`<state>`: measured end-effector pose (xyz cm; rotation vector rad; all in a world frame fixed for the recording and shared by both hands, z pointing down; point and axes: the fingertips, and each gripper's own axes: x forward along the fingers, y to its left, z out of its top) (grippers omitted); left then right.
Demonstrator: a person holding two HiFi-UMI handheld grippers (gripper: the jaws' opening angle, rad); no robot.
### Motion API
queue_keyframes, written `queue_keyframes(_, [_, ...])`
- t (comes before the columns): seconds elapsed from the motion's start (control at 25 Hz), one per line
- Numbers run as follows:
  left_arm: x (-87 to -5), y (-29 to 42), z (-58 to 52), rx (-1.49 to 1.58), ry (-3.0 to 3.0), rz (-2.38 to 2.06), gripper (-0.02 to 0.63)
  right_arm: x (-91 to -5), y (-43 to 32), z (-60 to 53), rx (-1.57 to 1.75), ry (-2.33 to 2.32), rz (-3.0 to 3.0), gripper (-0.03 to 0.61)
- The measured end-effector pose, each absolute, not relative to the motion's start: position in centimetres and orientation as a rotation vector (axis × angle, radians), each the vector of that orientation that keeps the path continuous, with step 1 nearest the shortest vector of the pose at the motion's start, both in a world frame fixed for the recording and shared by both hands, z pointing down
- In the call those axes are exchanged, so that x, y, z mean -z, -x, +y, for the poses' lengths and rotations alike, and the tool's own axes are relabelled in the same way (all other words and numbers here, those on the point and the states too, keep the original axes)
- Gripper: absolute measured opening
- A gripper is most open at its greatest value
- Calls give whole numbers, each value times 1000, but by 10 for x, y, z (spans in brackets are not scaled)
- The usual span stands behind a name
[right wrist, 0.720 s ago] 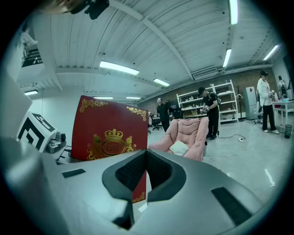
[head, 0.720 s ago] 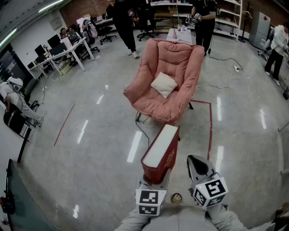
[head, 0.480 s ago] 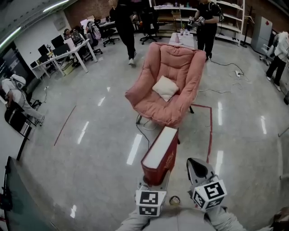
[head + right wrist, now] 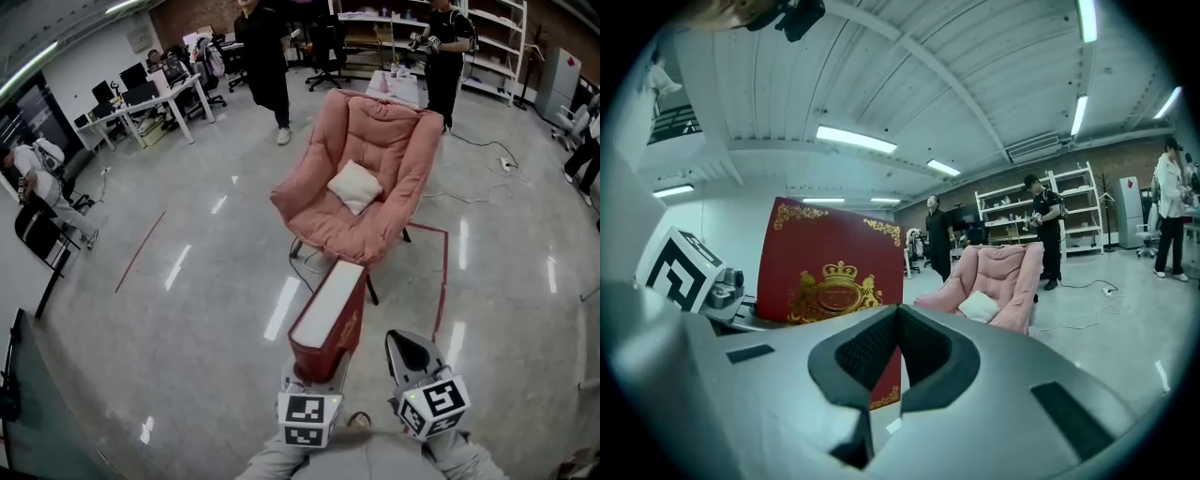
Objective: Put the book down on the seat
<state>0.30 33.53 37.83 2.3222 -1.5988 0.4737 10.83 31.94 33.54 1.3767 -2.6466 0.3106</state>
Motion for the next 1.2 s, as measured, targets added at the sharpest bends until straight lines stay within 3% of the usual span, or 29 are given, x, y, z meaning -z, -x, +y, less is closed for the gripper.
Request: queue_keyframes(1.2, [-370,74,150,-451,-2383,-1463,244,-333,-20,150,-297,-1463,-2561,5])
